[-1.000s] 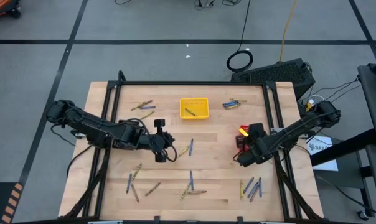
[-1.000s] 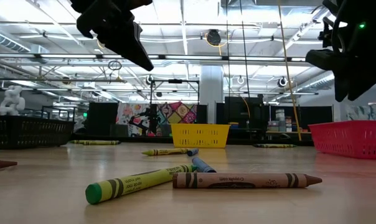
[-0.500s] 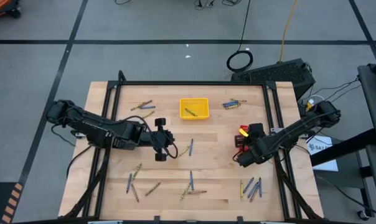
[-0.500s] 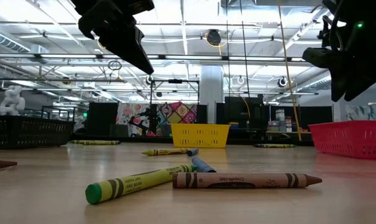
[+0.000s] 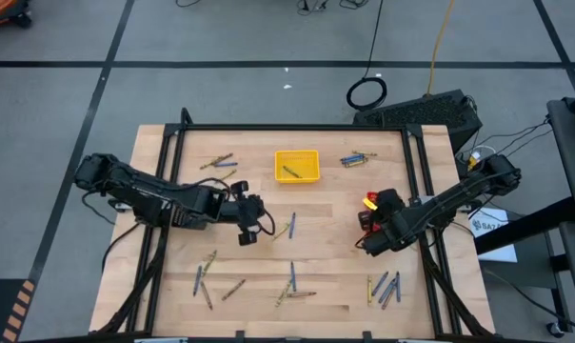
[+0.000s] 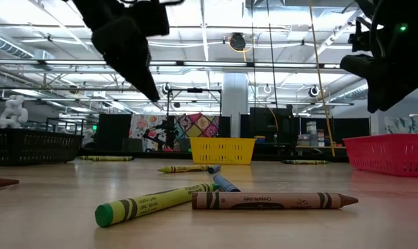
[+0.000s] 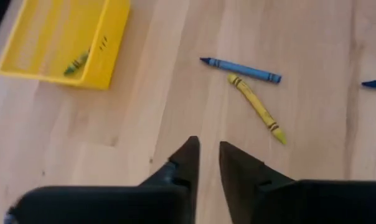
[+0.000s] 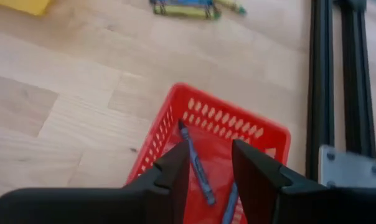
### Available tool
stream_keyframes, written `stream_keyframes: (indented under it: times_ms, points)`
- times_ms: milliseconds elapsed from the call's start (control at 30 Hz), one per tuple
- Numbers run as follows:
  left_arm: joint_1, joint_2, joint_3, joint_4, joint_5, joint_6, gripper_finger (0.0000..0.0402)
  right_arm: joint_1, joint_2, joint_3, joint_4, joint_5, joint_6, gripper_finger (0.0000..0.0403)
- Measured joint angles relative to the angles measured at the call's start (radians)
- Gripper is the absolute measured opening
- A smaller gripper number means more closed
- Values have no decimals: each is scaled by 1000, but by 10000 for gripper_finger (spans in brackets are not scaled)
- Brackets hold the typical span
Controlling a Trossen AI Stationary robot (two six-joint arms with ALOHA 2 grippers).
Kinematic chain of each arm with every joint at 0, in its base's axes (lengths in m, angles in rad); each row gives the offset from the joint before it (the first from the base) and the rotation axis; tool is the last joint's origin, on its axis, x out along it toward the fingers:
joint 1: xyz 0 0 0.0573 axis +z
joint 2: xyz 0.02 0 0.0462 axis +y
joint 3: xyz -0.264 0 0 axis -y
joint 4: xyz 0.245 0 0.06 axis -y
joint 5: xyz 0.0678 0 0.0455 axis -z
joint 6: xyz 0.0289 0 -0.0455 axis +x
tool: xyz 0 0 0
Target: Sort crayons
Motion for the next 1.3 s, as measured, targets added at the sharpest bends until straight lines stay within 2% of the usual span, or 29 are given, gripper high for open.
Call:
stream_keyframes:
  times_ms: [200,300,467,567,900,1200,1300]
  points:
    - [0,39,0,50,5,-139,127,0,0,0,-3,105,-152,108]
    - [1,38,0,99,55,-206,138,-1,0,0,-5,113,-199,108]
    - [2,38,0,108,167,-263,138,-1,0,0,-1,100,-205,108]
    - [6,43,0,103,161,-304,138,-1,0,0,0,100,-195,108]
    - [21,51,0,103,198,-304,138,-1,0,0,36,99,-43,108]
    - [4,203,2,107,217,-304,138,-2,0,0,54,98,-43,108]
    - [5,219,2,114,208,-317,138,-2,0,0,54,98,-49,108]
